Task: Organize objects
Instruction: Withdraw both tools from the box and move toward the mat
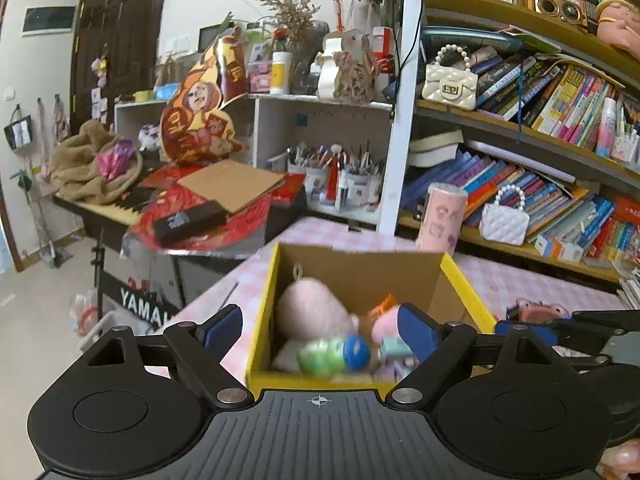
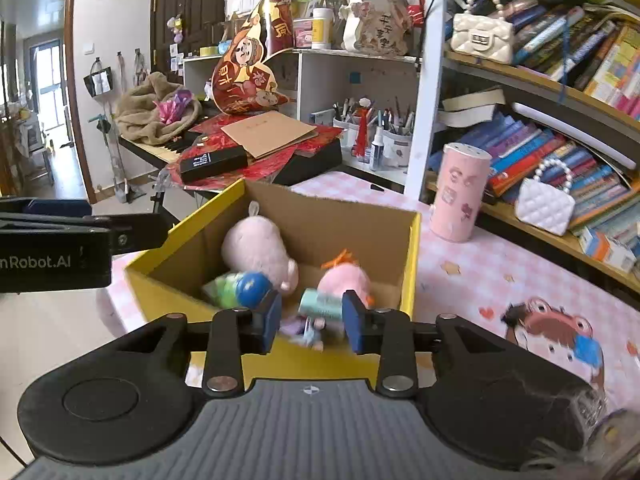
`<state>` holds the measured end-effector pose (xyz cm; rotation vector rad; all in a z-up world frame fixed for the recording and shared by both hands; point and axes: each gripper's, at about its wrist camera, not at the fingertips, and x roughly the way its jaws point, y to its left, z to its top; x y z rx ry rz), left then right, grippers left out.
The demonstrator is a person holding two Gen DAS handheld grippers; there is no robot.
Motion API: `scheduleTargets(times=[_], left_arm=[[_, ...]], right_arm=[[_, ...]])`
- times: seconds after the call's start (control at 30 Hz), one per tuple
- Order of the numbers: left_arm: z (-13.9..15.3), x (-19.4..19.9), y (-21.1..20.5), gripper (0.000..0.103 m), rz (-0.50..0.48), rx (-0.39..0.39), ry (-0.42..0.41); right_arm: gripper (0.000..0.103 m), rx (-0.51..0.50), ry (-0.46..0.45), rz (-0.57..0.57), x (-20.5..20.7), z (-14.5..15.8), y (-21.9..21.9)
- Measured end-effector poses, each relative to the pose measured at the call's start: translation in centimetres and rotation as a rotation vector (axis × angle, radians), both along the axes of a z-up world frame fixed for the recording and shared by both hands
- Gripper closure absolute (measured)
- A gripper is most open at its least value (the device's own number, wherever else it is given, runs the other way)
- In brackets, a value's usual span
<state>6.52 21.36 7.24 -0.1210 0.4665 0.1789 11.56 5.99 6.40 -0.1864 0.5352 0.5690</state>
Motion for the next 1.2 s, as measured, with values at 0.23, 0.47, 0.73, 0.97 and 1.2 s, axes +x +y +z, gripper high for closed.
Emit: scheduleTargets(times=[0.23,0.47,0.73,0.97,1.2], left_arm=[[-2.7,-5.4,-1.9,0.015,-0.017,-0.018,0.068],[-5.1,-8.6,-5.3,0.015,-0.108,-0.021,0.123],[-6.4,-10.0,-9.4,0.015,-0.211,-0.037,0.153],[-6.5,-9.0,-14.0,0.015,-0.337,-0.011,0.16],[-7.0,-6.2,-19.3,0.015,-0.431,-0.018,0.189]], right_arm=[[0.069,-0.005,0.061,-0.083,-6.0,-2.3,-3.1],[0.066,-0.056,0.118,-0.213,-11.1,-4.9,-6.6],[0.062,-0.073,0.196,-0.385,-14.7,-6.9,-11.7],[0.058,-0.069,0.212,-0.498,-14.9,-7.2,-15.7],[0.057,-0.072,0.232,-0.598,-13.7,-7.5,-21.0]])
